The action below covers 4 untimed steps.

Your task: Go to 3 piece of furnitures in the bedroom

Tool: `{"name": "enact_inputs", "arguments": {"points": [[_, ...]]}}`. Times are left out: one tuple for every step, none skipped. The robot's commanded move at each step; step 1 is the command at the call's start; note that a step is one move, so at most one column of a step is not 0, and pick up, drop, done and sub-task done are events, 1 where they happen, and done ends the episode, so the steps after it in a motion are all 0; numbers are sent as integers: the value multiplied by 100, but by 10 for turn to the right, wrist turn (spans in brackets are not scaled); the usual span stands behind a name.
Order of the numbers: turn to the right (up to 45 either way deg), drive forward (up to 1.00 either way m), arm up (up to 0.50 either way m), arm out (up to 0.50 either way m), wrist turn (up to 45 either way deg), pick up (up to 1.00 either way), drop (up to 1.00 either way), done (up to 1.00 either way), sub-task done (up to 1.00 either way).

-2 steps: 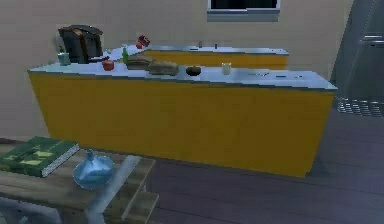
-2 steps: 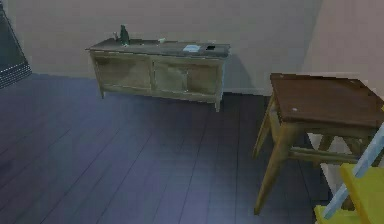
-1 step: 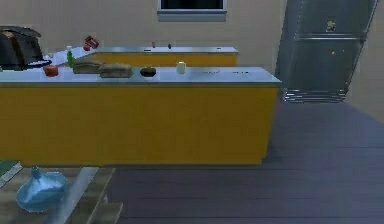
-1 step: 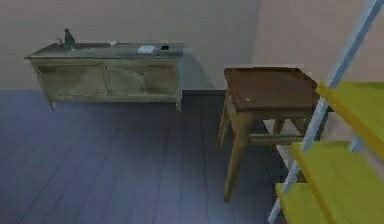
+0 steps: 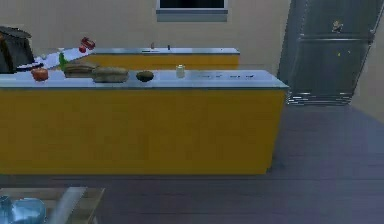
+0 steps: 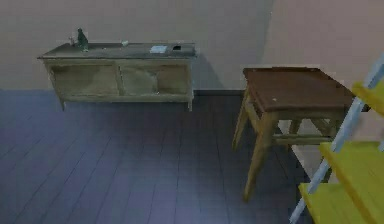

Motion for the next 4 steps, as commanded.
{"name": "enact_inputs", "arguments": {"points": [[-450,0,0,0,0,0,0,0,0],[-450,0,0,0,0,0,0,0,0],[-450,0,0,0,0,0,0,0,0],[-180,0,0,0,0,0,0,0,0]]}}
